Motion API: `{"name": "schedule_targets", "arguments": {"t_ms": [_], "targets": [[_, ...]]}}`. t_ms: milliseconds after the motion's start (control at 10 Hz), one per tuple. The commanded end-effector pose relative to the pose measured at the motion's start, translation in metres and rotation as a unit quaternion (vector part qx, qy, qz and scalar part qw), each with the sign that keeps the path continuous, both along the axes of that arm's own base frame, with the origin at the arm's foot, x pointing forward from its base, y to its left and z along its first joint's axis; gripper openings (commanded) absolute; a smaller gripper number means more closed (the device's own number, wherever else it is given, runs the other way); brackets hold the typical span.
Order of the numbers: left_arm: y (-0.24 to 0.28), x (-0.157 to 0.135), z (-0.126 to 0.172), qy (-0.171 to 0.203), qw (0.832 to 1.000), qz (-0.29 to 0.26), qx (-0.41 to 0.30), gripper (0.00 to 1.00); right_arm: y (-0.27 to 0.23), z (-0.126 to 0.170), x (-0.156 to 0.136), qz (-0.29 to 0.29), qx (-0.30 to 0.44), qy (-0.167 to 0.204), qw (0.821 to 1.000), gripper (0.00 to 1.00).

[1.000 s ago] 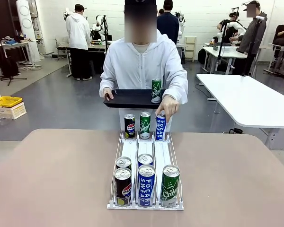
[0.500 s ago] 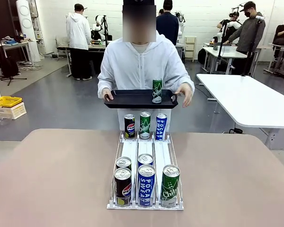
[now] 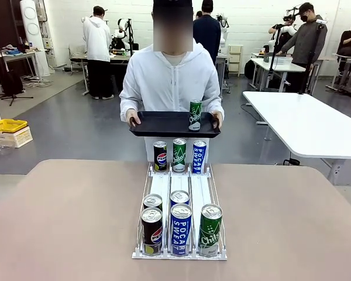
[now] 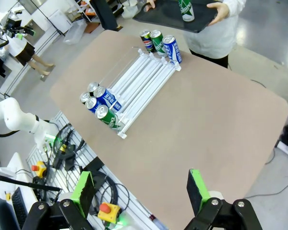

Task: Retrieve and hand over the desired beverage to the person.
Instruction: Pick up another can of the same type that the person held from the Automatic Can Dispenser.

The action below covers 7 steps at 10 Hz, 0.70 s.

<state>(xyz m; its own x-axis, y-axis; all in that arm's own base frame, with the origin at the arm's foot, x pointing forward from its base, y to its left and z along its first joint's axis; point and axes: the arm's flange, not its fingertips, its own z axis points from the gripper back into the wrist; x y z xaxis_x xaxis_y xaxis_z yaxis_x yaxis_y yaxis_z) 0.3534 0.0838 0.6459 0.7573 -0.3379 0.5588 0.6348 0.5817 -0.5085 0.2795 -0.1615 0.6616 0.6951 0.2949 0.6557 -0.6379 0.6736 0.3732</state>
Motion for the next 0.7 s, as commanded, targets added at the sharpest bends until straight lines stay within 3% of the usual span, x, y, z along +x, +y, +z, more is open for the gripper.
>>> {"name": "schedule_targets", "arguments": {"t_ms": [0,100,200,300,400,500,600], "targets": [[-0.085,0.029,0.018,0.044,0.989,-0.080,0.114,1.00,-0.001,-0.001,0.002,0.011,0.009,-0.005,1.000,1.00],[-0.154,0.051,0.020,0.082,0.964,-0.122,0.222,1.00,-0.001,-0.001,0.002,0.011,0.009,-0.005,1.000,1.00],[-0.237,0.081,0.007,0.141,0.926,-0.177,0.301,1.00,-0.001,-0.001,0.002,0.011,0.009,-0.005,1.000,1.00],[-0.301,0.101,-0.015,0.211,0.890,-0.222,0.337,1.00,-0.001,-0.001,0.002,0.011,0.009,-0.005,1.000,1.00],[-0.358,0.112,-0.035,0.285,0.870,-0.205,0.345,1.00,-0.001,-0.001,0.002,0.011,0.009,-0.005,1.000,1.00],[-0.400,0.117,-0.043,0.321,0.871,-0.163,0.333,1.00,-0.001,-0.001,0.002,0.011,0.009,-0.005,1.000,1.00],[-0.428,0.116,-0.045,0.331,0.874,-0.125,0.335,1.00,-0.001,-0.001,0.002,0.011,0.009,-0.005,1.000,1.00]]}}
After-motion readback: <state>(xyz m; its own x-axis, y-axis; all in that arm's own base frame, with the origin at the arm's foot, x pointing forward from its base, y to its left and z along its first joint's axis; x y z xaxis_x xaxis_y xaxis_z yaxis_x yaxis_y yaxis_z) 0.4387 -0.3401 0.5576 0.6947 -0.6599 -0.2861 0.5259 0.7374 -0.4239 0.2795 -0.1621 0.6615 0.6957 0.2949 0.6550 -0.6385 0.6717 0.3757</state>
